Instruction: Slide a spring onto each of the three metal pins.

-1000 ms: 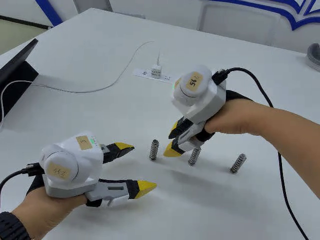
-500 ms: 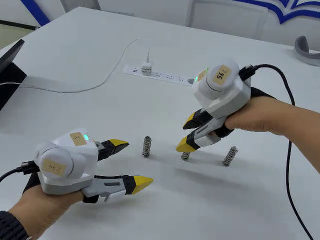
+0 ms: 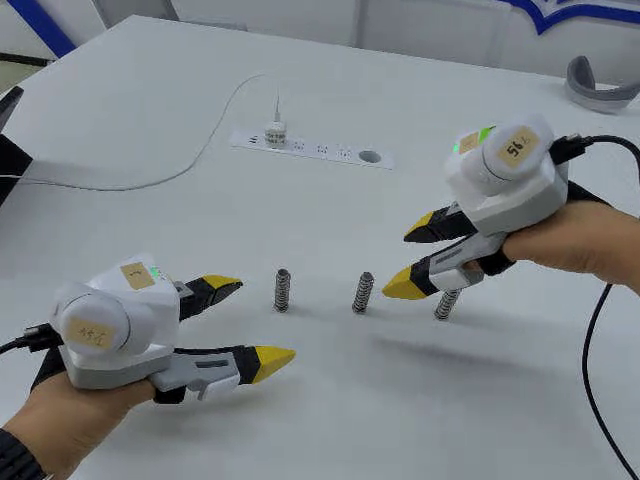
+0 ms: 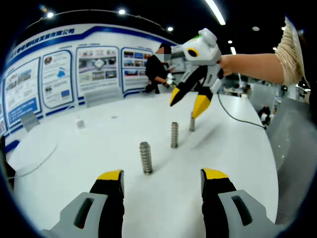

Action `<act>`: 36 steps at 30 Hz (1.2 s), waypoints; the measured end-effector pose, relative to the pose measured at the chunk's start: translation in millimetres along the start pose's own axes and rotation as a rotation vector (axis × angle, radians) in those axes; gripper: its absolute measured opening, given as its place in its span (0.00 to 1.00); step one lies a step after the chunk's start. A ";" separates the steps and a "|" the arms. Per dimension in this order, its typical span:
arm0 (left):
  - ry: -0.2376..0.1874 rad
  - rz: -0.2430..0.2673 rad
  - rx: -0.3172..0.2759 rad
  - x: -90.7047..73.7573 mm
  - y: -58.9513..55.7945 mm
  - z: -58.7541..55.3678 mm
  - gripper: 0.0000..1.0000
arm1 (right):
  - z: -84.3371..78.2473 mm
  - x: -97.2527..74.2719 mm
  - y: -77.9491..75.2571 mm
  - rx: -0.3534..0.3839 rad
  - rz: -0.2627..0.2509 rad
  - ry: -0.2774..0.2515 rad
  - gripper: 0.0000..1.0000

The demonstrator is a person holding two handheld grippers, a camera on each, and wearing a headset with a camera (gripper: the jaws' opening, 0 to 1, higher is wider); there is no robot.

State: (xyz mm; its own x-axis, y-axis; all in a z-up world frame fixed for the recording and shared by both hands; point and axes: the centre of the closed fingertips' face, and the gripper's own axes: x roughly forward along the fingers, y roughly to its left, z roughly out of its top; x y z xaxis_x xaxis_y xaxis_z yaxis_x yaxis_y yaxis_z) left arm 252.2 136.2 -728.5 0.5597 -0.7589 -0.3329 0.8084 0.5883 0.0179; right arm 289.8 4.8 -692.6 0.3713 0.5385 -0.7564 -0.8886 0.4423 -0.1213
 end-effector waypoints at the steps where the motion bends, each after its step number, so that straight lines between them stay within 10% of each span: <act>1: 0.000 -0.001 -0.001 0.2 -0.1 0.1 0.64 | -1.6 -1.8 -1.5 0.009 -0.008 -0.010 0.52; 36: 0.011 -0.014 -0.003 -3.9 -5.0 -1.7 0.71 | -62.0 -45.0 17.5 0.188 -0.168 -0.291 0.71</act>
State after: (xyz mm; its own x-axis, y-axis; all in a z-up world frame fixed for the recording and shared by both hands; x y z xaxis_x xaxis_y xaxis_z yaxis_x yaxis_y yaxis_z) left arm 245.6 136.6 -728.9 0.5458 -0.7642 -0.3438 0.8159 0.5781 0.0101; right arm 240.9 -56.2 -700.6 0.5926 0.6162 -0.5188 -0.7539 0.6511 -0.0877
